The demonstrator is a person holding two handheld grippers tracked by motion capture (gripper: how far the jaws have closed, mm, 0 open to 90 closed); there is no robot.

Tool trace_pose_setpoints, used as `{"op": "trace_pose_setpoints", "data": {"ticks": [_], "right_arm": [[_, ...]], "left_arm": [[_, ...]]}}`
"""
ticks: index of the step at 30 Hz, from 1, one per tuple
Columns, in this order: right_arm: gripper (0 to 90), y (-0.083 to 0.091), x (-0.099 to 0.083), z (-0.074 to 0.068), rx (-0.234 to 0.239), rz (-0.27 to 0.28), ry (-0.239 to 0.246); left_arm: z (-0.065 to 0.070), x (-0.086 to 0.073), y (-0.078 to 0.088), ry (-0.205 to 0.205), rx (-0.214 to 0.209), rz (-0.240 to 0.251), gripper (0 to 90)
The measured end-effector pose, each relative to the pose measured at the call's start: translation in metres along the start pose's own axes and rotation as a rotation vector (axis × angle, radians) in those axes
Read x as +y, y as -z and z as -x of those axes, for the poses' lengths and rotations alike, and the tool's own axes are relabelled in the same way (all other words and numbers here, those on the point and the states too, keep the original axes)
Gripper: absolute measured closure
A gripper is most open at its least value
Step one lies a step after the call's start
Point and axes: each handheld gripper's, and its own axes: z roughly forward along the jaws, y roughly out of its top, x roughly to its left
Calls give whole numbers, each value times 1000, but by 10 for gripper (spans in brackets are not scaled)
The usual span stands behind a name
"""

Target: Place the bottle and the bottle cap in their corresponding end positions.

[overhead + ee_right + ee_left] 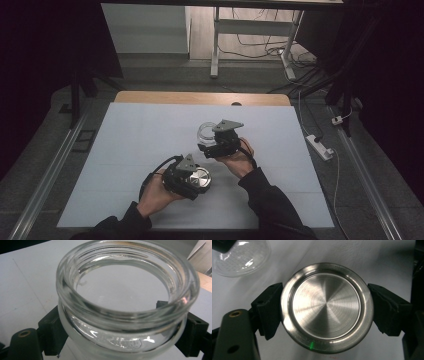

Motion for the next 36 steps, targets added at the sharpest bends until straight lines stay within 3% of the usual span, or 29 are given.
{"op": "trace_pose_setpoints", "data": {"ticks": [15,36], "right_arm": [[147,-32,6,17,-28,-8,-11],[146,-61,-4,20,-26,-42,-5]], "left_arm": [[-5,-8,-27,13,27,-25,190],[-9,-17,-45,25,46,-53,188]]}}
